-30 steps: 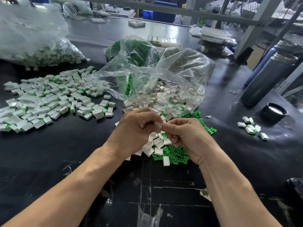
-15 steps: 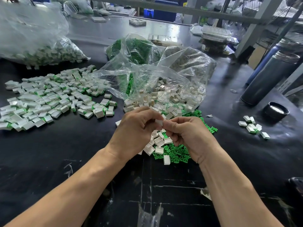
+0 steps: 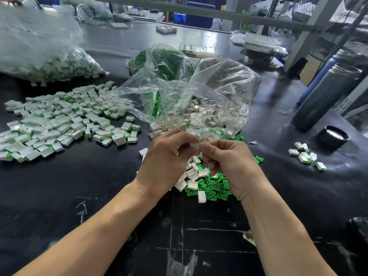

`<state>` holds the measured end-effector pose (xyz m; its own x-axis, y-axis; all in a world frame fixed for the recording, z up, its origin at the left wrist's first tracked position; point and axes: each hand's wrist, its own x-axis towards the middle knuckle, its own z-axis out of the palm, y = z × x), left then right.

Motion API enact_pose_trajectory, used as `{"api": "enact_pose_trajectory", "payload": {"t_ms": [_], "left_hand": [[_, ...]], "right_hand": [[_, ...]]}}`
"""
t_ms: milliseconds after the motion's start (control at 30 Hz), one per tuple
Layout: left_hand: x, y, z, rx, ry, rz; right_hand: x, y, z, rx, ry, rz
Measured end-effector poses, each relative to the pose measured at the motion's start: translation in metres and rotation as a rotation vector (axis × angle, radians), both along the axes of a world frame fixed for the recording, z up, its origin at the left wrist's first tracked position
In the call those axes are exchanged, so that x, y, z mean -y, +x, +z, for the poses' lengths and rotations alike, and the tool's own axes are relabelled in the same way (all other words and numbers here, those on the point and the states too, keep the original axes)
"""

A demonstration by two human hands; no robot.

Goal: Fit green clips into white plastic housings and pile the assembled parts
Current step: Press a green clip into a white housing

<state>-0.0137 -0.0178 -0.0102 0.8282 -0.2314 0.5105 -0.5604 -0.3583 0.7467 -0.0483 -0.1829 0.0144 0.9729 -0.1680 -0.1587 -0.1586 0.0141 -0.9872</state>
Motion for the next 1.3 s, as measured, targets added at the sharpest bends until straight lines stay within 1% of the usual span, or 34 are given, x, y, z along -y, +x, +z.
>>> {"api": "enact_pose_trajectory", "payload": {"t_ms": [100, 233, 300, 333, 400, 467, 567, 600, 667, 767, 900, 1033, 1133, 1300], "left_hand": [[0.002, 0.000, 0.001, -0.063, -0.035, -0.013], [0.001, -0.001, 0.004, -0.285, -0.210, -0.041], [-0.001, 0.000, 0.006, -0.337, -0.255, -0.055], [-0.002, -0.001, 0.007, -0.351, -0.279, -0.062], [-0.001, -0.003, 0.009, -0.364, -0.314, -0.077], [0.002, -0.006, 0.012, -0.372, -0.329, -0.103], [0.006, -0.010, 0.014, -0.381, -0.354, -0.172], [0.006, -0.010, 0.014, -0.384, -0.355, -0.191], [0.008, -0.011, 0.013, -0.395, -0.353, -0.221], [0.009, -0.013, 0.011, -0.384, -0.336, -0.242], [0.009, -0.012, 0.007, -0.364, -0.301, -0.218], [0.008, -0.011, 0.006, -0.378, -0.288, -0.213], [0.009, -0.011, 0.006, -0.403, -0.318, -0.216], [0.008, -0.011, 0.008, -0.426, -0.363, -0.223]], "right_hand": [[0.002, 0.001, 0.001, 0.109, -0.149, -0.035], [-0.004, -0.001, 0.002, 0.271, -0.265, -0.026], [-0.006, -0.002, 0.002, 0.307, -0.257, -0.027], [-0.007, -0.001, 0.001, 0.299, -0.203, -0.038], [-0.010, 0.000, 0.000, 0.241, -0.062, -0.078], [-0.015, 0.001, -0.001, 0.161, 0.019, -0.066], [-0.024, -0.001, -0.005, 0.089, -0.004, 0.014], [-0.027, -0.001, -0.005, 0.097, -0.009, 0.024], [-0.031, -0.002, -0.007, 0.174, 0.022, 0.028], [-0.031, 0.002, -0.012, 0.229, -0.105, -0.012], [-0.030, 0.008, -0.016, 0.200, -0.208, -0.068], [-0.031, 0.009, -0.016, 0.196, -0.236, -0.103], [-0.032, 0.011, -0.017, 0.189, -0.263, -0.122], [-0.036, 0.013, -0.018, 0.242, -0.290, -0.160]]}}
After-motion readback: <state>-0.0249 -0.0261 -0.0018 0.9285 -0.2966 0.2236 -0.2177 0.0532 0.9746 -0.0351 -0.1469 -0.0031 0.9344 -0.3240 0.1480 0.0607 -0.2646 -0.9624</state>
